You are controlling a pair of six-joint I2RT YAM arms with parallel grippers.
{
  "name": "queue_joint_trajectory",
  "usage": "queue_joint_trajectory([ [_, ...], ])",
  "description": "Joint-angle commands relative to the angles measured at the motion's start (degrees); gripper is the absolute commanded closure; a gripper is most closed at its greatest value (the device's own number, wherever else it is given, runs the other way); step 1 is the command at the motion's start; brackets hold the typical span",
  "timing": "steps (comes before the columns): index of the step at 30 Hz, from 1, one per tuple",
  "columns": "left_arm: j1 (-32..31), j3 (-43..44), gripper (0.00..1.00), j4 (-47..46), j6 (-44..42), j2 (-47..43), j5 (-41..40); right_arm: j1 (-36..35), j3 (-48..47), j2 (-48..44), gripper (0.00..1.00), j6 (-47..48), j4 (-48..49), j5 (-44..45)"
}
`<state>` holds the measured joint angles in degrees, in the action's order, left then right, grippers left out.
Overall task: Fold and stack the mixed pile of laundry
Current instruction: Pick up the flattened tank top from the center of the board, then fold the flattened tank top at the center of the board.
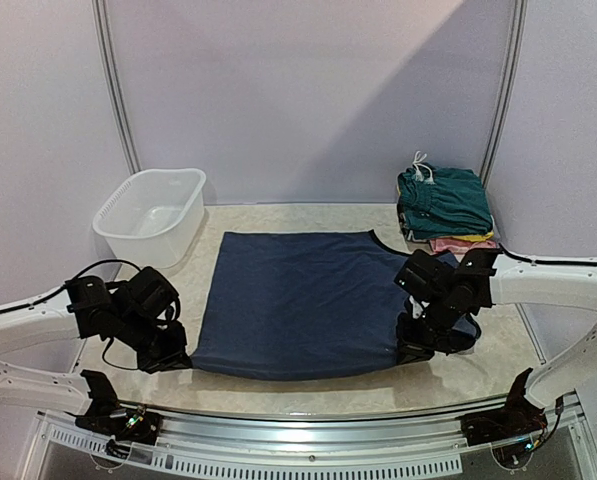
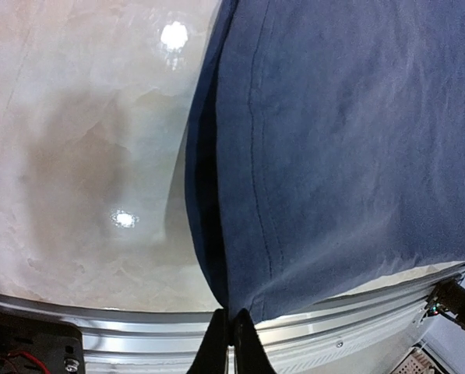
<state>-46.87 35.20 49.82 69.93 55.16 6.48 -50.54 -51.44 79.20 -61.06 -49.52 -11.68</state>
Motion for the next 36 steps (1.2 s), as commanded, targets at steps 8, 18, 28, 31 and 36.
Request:
queue_joint_trajectory([
  [8, 0.7, 11.4, 1.00, 8.0, -4.3, 8.8, -3.9, -0.3, -12.5, 5.7, 1.00, 2.5, -14.2, 7.6],
  [18, 6.9, 18.5, 1.00, 12.3, -10.3, 13.4, -4.6, 1.3, -20.6, 12.3, 1.00, 4.8, -17.9, 9.9],
  [28, 12.5, 24.5, 1.00, 11.5, -16.3, 20.5, -4.5, 6.4, -25.5, 17.2, 1.00, 9.0, -18.6, 9.6],
  [31, 13.8, 26.9, 1.00, 11.3, -18.2, 23.1, -4.5, 7.7, -27.0, 18.9, 1.00, 10.4, -19.1, 9.3],
  [36, 16.2, 30.6, 1.00, 11.8, -20.7, 27.5, -4.7, 10.1, -28.8, 21.1, 1.00, 12.1, -18.9, 8.6],
])
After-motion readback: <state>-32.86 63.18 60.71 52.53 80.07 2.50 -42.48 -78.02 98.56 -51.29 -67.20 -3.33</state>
